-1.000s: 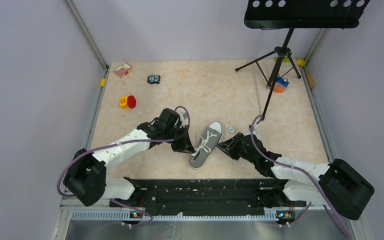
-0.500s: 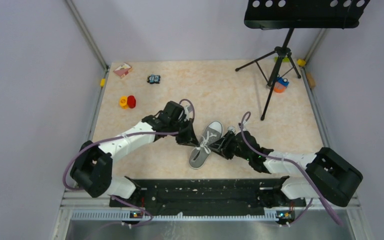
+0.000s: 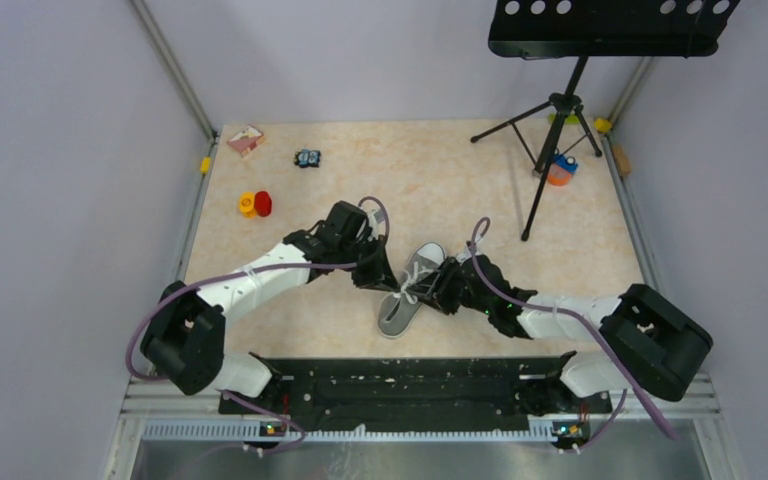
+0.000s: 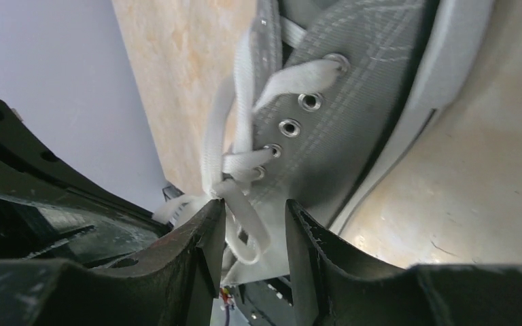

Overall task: Tie the shoes
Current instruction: Tie the shoelace on the shoe.

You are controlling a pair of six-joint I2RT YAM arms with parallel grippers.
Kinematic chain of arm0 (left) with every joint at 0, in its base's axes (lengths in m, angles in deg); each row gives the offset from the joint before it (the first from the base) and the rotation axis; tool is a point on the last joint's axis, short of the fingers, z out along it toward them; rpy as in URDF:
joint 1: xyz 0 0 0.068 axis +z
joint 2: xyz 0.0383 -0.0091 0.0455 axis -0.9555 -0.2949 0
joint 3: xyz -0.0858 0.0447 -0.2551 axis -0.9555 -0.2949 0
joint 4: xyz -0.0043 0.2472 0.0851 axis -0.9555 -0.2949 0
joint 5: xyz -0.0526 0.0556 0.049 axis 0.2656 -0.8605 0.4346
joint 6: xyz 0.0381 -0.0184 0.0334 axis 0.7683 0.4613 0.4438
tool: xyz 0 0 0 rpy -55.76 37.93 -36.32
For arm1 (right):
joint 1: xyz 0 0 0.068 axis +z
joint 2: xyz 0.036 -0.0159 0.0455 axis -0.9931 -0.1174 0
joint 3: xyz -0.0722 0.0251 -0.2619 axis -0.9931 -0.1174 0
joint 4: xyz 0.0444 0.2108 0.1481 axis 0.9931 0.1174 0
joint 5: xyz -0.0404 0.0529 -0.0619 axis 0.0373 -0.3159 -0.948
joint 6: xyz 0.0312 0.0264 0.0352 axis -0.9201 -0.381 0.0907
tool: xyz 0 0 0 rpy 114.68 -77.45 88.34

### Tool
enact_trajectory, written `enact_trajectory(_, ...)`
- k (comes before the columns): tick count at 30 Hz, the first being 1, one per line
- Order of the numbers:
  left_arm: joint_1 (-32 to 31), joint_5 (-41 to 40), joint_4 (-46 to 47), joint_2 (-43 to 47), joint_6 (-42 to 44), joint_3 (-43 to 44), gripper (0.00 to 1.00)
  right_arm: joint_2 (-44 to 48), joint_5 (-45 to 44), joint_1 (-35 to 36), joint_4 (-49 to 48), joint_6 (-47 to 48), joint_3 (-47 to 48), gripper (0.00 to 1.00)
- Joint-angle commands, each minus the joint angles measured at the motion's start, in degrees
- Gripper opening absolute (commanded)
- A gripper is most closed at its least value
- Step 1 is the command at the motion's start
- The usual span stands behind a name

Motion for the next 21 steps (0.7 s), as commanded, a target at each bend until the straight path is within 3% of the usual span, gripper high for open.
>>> enact_trajectory(1,0.3,0.8,2.4,0.1,-0.3,-0.3,0.00,-1.8,0.1,0.7,0.4,2.8,4.4,0.40)
enact_trajectory(6,0.4,0.3,2.7,0.1,-0.3,-0.1,0.00,-2.0,0.7,0.7,-1.0,1.8,2.9,0.35)
enact_trajectory(10,0.4,0.5,2.8,-0.8,-0.3,-0.3,0.00,-0.4,-0.7,0.7,1.0,1.3,2.4,0.00)
enact_trajectory(21,1.3,-1.6,3.2,-0.2,-0.9,-4.5,0.00,7.7,-6.3,0.7,6.6,-1.0,-2.2,0.00)
